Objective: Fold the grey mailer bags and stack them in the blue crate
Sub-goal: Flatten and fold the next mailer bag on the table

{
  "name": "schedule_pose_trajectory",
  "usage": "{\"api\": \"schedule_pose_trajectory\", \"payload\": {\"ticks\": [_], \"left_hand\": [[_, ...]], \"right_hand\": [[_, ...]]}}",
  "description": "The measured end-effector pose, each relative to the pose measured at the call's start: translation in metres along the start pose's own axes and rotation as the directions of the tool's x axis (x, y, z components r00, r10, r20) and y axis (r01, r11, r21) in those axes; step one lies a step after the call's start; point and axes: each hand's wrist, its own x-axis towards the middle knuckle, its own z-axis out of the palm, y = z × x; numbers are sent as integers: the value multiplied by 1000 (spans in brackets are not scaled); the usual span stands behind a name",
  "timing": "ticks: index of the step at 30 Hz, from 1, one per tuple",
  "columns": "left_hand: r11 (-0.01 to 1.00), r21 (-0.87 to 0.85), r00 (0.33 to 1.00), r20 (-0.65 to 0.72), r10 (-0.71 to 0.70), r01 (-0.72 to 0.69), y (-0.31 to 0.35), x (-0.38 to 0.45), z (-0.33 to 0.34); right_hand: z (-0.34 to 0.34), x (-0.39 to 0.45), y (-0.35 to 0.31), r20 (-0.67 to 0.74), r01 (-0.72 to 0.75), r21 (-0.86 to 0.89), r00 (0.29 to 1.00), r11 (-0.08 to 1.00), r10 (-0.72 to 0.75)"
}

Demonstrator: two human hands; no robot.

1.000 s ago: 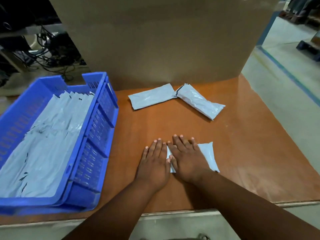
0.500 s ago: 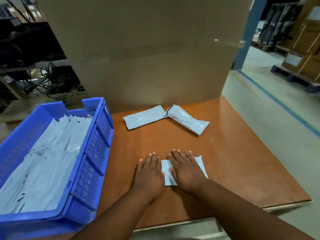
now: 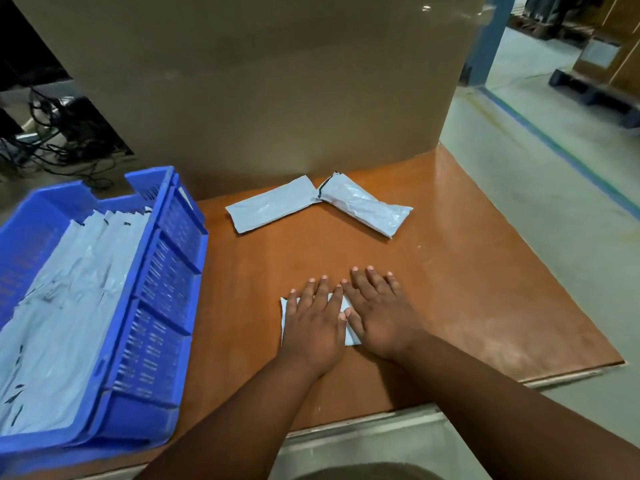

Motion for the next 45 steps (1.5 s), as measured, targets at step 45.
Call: {"api": "schedule_pose_trajectory", "payload": {"ticks": [45], "left_hand": [[996,-19,991,97,91,-90,-7,-50,7]], "right_hand": [[-20,-50,9,248,152,-90,961,984,-126]]}}
